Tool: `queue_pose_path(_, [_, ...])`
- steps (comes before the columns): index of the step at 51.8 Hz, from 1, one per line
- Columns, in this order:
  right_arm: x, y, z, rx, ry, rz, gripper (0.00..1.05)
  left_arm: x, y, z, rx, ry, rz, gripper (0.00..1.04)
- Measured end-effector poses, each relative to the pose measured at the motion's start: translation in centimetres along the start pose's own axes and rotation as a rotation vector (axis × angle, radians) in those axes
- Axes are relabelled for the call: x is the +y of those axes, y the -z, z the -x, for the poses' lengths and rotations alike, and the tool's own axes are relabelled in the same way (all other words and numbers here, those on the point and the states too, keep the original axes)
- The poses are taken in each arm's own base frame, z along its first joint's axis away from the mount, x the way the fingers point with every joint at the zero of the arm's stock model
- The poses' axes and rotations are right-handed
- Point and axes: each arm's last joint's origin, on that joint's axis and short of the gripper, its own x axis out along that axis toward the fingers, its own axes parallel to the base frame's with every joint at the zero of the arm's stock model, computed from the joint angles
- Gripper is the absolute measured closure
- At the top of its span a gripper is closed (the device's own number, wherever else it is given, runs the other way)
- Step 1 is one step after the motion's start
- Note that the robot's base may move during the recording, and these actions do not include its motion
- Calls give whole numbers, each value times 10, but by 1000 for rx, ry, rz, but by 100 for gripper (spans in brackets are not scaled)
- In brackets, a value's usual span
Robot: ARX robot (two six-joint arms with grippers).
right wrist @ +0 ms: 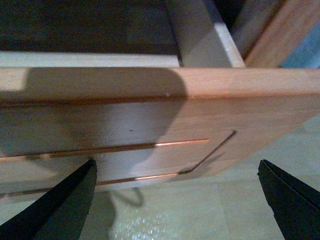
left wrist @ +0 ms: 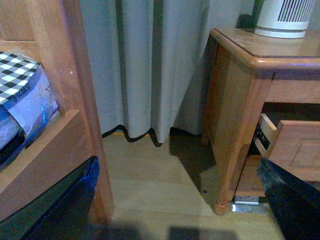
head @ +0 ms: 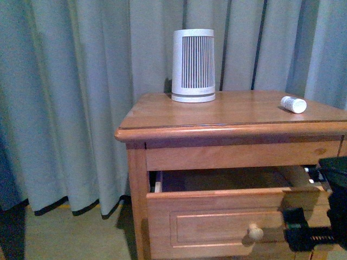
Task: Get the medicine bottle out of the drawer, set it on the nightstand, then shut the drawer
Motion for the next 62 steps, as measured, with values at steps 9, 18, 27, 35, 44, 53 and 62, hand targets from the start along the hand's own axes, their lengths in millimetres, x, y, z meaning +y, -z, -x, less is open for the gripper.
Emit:
queue_pose_path(9, [5, -31, -37, -57, 21, 43, 7, 0, 0, 0, 0, 0, 0, 7])
queue_pose_path(18, [7, -39, -51, -28, 23, 78, 7, 0, 0, 0, 0, 0, 0, 7])
queue_pose_path(27, [9, -38, -41, 25, 7, 59, 7, 0, 0, 0, 0, 0, 0, 7])
queue_pose_path(35, [6, -38, -1, 58, -7, 8, 7, 0, 0, 0, 0, 0, 0, 7])
queue_pose_path(44, [-20, -47, 61, -32, 69, -53, 7, 0, 0, 0, 0, 0, 0, 7])
queue_pose_path(53, [-62, -41, 127, -85, 160, -104, 7, 0, 0, 0, 0, 0, 0, 7])
queue_pose_path(62, [-92, -23, 187, -116, 214, -157, 7, 0, 0, 0, 0, 0, 0, 7])
